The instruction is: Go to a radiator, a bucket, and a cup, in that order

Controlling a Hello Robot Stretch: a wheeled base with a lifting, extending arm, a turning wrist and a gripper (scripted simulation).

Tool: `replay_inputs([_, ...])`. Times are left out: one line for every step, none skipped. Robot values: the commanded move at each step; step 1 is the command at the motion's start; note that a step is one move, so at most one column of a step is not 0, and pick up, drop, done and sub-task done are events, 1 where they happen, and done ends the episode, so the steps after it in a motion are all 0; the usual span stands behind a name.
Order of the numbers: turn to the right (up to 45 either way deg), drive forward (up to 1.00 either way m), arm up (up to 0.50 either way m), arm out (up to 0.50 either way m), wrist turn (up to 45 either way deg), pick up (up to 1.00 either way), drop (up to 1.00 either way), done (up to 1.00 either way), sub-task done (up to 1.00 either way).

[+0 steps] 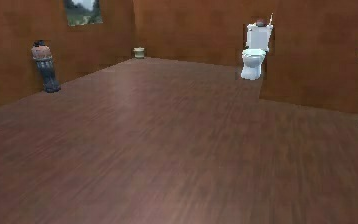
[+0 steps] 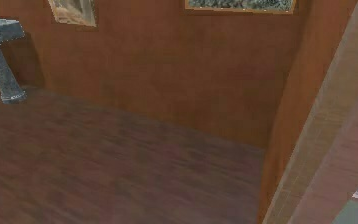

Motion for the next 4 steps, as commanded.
replay_inputs([-6.0, 0.0, 0.0, 0.0, 0.0, 0.0, 0.0, 0.0, 0.0])
replay_inputs([0.0, 1.0, 0.0, 0.0, 0.0, 0.0, 0.0, 0.0, 0.0])
replay_inputs([0.0, 1.0, 0.0, 0.0, 0.0, 0.0, 0.0, 0.0, 0.0])
replay_inputs([-3.0, 0.0, 0.0, 0.0, 0.0, 0.0, 0.0, 0.0, 0.0])
